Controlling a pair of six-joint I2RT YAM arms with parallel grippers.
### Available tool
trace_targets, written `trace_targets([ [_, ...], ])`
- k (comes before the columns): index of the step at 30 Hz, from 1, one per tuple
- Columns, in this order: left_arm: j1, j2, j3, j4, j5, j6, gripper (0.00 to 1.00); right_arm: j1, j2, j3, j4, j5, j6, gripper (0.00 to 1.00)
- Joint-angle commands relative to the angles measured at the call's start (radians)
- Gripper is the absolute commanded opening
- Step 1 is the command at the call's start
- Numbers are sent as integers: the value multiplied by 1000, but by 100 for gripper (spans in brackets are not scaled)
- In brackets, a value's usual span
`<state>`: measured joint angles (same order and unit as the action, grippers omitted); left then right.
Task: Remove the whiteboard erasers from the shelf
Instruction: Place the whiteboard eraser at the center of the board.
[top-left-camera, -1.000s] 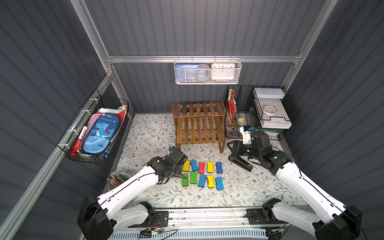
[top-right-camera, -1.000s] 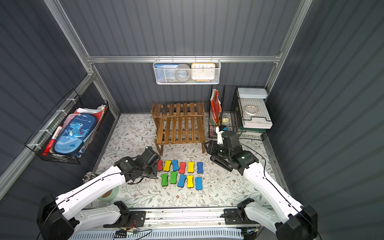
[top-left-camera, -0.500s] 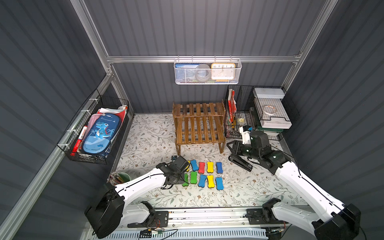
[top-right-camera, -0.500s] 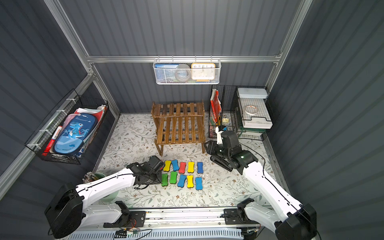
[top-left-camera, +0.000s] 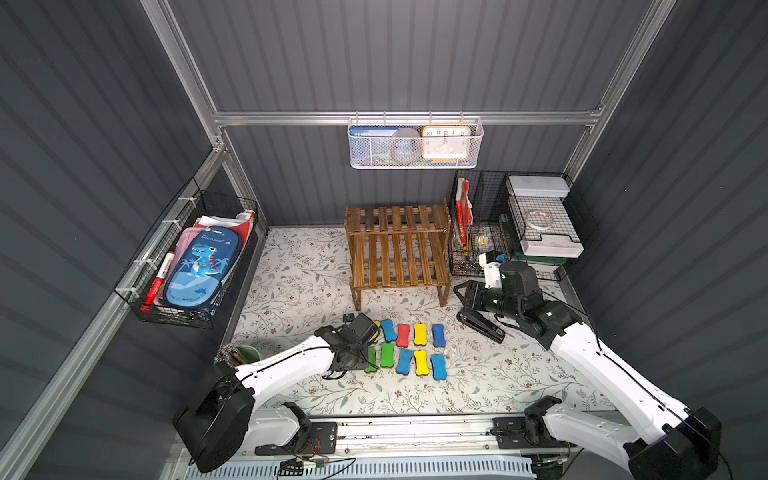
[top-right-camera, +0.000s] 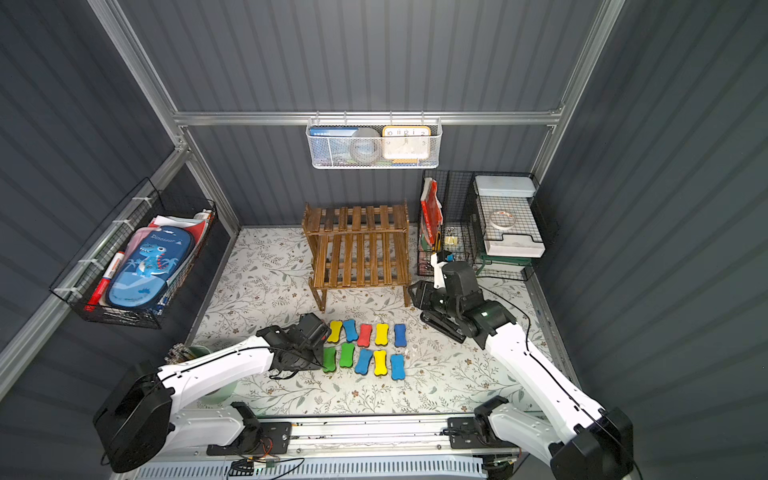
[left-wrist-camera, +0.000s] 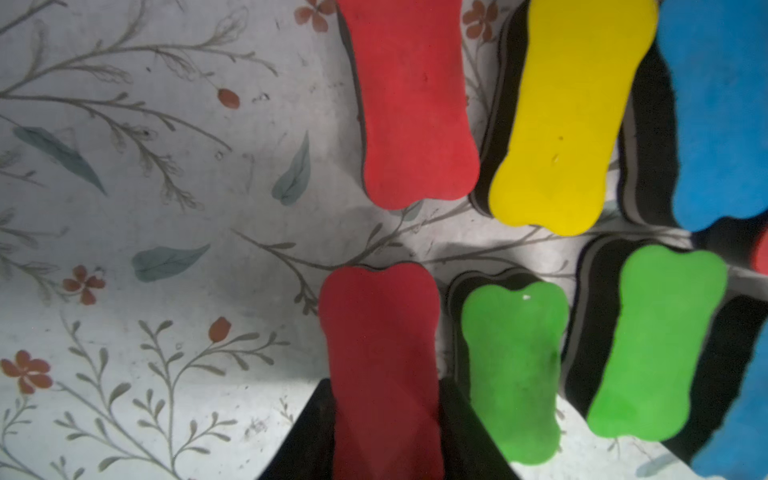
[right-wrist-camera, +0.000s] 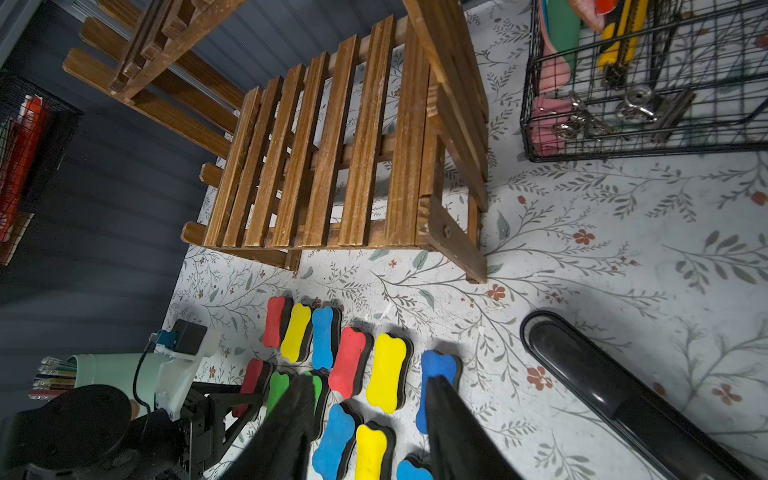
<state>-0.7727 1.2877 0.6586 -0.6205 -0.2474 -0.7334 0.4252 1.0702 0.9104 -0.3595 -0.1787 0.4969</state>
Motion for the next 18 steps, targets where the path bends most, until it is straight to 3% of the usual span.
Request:
trace_targets([
  [1, -2, 9, -12, -8, -6, -2, 49, -4, -6, 4, 2, 5, 3, 48],
  [9, -2, -61, 44, -87, -36, -5, 72, -5, -13, 7, 1, 11, 12, 49],
  [12, -2, -136, 108, -134, -54, -9, 99, -5, -21, 8, -1, 17, 17, 51],
  [18, 12, -180, 302, -267, -319, 72, 99, -5, -31, 8, -1, 26, 28, 53],
])
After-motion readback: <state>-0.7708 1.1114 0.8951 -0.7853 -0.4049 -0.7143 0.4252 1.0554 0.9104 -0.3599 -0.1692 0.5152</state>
